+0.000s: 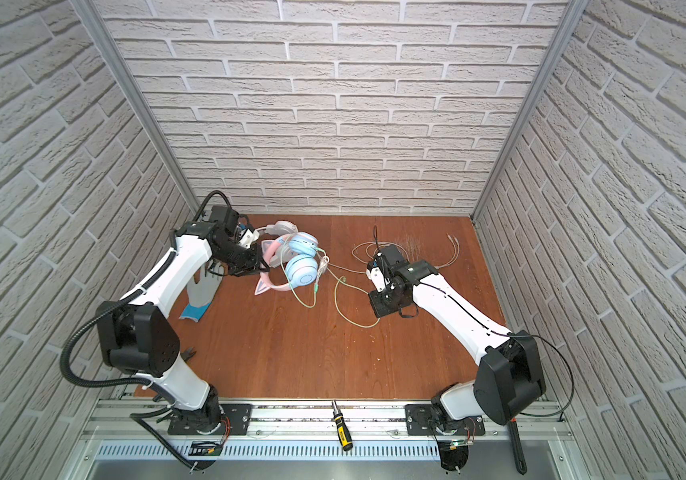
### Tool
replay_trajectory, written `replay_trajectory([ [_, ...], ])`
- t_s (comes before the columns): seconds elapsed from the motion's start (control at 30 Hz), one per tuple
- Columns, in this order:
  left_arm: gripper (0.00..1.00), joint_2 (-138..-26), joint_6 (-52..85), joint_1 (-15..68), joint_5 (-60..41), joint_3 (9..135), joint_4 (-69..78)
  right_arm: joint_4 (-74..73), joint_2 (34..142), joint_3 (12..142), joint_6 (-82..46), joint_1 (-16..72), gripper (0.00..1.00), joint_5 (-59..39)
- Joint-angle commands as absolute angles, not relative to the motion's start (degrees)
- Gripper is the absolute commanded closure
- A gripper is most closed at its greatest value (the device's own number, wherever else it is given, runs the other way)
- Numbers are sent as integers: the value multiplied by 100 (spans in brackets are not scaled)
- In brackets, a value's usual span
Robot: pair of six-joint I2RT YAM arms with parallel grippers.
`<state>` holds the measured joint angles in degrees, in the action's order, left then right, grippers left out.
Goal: Wrap the headphones
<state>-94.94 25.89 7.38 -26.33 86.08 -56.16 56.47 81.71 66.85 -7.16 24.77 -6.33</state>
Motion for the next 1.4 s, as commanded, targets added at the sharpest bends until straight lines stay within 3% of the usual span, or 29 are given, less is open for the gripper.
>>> replay_trajectory([
  [0.0, 100, -9152, 3060, 649, -3306, 8516, -4970, 6045, 8023, 6565, -636, 2558, 94, -517],
  [0.43, 100, -8950, 3999, 352, -3643, 8127, -4109, 6117, 8984, 6606, -745, 3586, 94, 288],
  [1.37, 100, -8947, 4464, -86, -2939, 7753, -3823, 5663, 9504, 6440, -989, 4236, 94, 142],
])
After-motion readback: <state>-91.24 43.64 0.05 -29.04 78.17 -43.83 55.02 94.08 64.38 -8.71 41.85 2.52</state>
